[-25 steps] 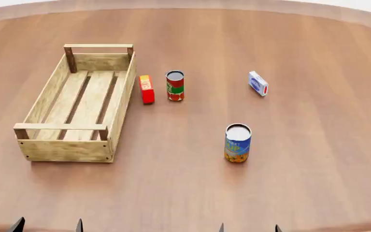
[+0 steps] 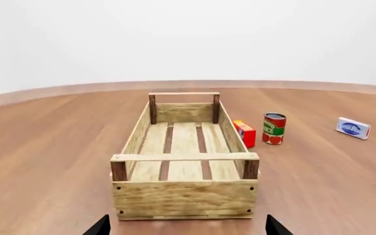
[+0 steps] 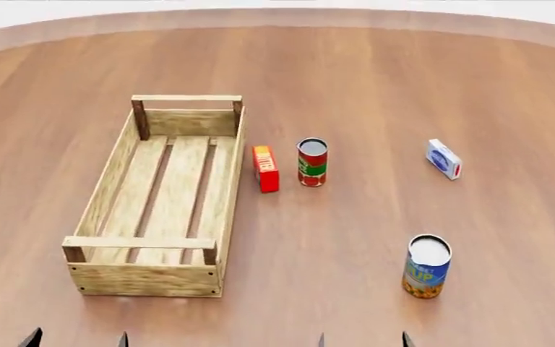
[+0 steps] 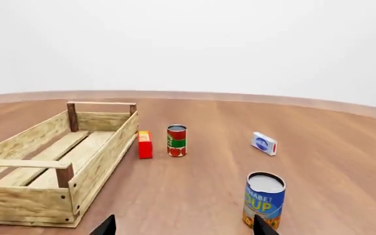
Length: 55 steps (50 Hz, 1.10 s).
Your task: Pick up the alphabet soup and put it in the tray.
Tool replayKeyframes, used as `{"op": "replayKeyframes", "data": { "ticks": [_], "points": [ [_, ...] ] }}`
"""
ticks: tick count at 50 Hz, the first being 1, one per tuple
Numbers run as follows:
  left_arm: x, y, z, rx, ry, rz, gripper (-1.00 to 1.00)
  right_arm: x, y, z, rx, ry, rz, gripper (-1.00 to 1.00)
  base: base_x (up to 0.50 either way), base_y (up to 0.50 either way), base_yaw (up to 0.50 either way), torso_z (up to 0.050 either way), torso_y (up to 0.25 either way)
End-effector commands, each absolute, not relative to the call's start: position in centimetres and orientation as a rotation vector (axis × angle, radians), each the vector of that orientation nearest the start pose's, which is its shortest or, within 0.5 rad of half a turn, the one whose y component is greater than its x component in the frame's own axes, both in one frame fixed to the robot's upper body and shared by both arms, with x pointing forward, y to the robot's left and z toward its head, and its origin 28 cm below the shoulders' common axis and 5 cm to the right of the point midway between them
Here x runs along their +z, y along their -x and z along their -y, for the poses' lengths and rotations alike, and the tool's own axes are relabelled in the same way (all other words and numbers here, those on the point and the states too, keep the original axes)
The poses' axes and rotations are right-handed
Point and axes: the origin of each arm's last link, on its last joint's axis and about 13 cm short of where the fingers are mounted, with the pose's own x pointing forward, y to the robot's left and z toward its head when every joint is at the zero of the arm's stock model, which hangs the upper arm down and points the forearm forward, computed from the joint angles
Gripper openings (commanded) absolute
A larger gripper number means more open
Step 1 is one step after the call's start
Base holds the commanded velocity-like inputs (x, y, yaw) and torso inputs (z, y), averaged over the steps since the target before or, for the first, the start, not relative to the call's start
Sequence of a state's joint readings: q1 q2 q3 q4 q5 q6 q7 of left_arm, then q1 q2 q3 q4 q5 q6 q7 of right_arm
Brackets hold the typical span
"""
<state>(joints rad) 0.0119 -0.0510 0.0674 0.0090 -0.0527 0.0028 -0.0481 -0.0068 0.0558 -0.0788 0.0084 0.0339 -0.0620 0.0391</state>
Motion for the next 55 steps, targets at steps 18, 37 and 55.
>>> {"op": "replayKeyframes", "data": {
  "ticks": [18, 37, 55],
  "points": [
    [1.10, -20.60, -20.24, -0.033, -0.001, -0.012, 1.00, 1.19, -20.88, 9.27, 0.063, 0.018, 0.043, 1.00, 0.50, 0.33, 0.00, 0.000, 0.000],
    [1.12, -20.60, -20.27, -0.034, 0.001, -0.013, 1.00, 1.32, -20.87, 9.34, 0.062, 0.012, 0.048, 1.00, 0.50, 0.19, 0.00, 0.000, 0.000],
    [1.16, -20.56, -20.25, -0.034, 0.002, -0.013, 1.00, 1.44, -20.80, 9.31, 0.048, -0.002, 0.036, 1.00, 0.42, 0.05, 0.00, 0.000, 0.001]
  ]
}}
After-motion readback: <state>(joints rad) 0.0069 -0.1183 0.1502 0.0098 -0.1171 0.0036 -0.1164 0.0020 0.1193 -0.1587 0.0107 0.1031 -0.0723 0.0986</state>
